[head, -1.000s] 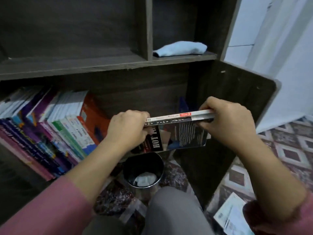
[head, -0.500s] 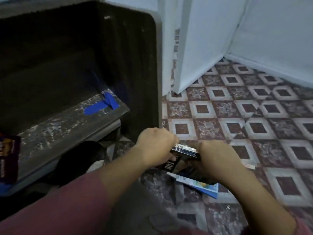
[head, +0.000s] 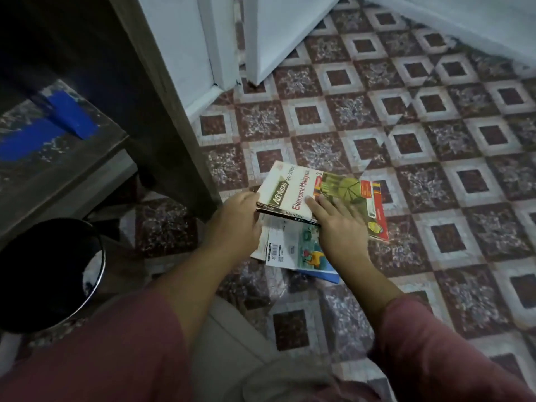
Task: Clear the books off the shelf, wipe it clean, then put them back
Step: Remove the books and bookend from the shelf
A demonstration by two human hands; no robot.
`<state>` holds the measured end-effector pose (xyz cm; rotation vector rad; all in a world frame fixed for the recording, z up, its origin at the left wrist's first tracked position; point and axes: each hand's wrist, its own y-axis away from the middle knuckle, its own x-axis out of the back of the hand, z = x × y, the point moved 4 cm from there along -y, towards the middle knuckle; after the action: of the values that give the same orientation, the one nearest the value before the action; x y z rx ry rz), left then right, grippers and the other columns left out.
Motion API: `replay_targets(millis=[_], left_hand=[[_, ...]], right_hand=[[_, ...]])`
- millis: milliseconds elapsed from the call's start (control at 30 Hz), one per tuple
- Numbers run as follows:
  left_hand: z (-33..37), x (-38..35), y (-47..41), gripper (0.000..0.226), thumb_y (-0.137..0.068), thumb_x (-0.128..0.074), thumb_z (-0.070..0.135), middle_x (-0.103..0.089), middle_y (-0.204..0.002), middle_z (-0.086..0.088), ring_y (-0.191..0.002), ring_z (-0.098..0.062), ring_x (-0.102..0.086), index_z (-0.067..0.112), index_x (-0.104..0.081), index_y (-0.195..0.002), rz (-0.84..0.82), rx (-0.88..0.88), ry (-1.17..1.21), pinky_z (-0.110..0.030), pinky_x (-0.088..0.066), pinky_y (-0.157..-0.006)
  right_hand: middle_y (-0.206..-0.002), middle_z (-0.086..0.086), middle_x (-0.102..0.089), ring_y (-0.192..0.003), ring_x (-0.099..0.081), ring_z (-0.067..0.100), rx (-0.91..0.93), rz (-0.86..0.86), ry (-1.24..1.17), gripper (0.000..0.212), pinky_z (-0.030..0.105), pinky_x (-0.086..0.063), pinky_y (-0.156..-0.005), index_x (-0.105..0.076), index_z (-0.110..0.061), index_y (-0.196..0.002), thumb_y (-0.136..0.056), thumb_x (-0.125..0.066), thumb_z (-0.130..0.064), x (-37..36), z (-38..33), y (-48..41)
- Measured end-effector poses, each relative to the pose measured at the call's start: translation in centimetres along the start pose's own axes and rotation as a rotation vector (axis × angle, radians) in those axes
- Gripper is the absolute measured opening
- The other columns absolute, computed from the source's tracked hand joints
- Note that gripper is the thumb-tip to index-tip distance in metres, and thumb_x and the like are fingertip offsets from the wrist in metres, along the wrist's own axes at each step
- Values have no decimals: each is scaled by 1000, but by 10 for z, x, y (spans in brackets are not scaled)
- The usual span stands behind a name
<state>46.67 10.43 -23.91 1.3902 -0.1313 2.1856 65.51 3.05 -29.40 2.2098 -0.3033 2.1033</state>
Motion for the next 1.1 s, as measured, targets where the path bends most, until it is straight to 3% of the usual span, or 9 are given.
replay_targets(millis=[133,233,300,433,567,667,767,900,1100], left_hand=[[-16,-17,-13,33,-93,-56,22,-52,-123,-5,-112,-27,-53,12,-54,-124,-150,108,-82,-38,-48,-89],[-24,-29,-16,25,-93,-55,25,-53,-119,-9,-105,-29,-55,11,-56,-114,-228,154,-111,-37,-49,-83],[-26,-32,-19,14,-93,-54,25,-54,-112,-9,-98,-30,-56,13,-54,-100,-231,160,-116,-35,-48,-76],[-30,-30,-19,33,-94,-54,25,-53,-122,-8,-106,-30,-57,11,-57,-123,-232,206,-91,-36,-50,-83],[-26,-19,-9,35,-92,-56,26,-54,-124,-6,-107,-27,-57,13,-56,-125,-234,188,-73,-37,-51,-86],[-30,0,3,34,-92,-57,25,-54,-127,-4,-111,-25,-56,16,-57,-125,-201,197,-39,-37,-49,-93],[-41,25,21,38,-90,-60,34,-53,-126,-5,-111,-25,-55,19,-57,-125,-183,243,-73,-39,-49,-93],[-69,71,56,45,-87,-58,40,-53,-129,-5,-115,-23,-53,22,-55,-128,-98,264,-146,-37,-47,-94],[-101,161,130,51,-89,-57,46,-50,-131,1,-115,-19,-54,28,-48,-136,110,352,-108,-37,-48,-93]], right_hand=[[-161,-1,-17,-146,-20,28,-9,-416,16,72,51,-20,-117,-13,-34,-154,-96,-49,-10,-78,-8,16],[-162,1,-5,-147,-10,32,77,-704,3,72,53,-26,-114,-9,-34,-154,-97,-50,-15,-126,-18,43],[-163,1,1,-148,-4,34,44,-771,-30,74,53,-29,-113,-8,-35,-154,-97,-50,-13,-141,-20,54],[-163,3,-1,-147,-6,36,44,-792,-29,73,52,-23,-115,-10,-34,-154,-96,-53,-22,-137,-22,46],[-159,12,-17,-141,-26,35,35,-970,13,94,53,-21,-115,-7,-29,-154,-83,-66,-47,-117,-27,30],[-143,10,-46,-125,-48,33,-60,-887,-58,87,55,-36,-106,-13,-31,-153,-84,-63,-49,-75,-44,8],[-141,7,-49,-123,-51,30,7,-754,-108,65,44,-48,-95,-33,-30,-148,-91,-58,-48,-5,-71,-17],[-137,4,-53,-118,-55,28,90,-592,-100,57,39,-48,-83,-37,-31,-145,-93,-52,-51,99,-111,-36],[-136,2,-52,-119,-54,25,293,-354,-139,56,38,-48,-87,-37,-36,-143,-92,-53,-54,215,-193,-29]])
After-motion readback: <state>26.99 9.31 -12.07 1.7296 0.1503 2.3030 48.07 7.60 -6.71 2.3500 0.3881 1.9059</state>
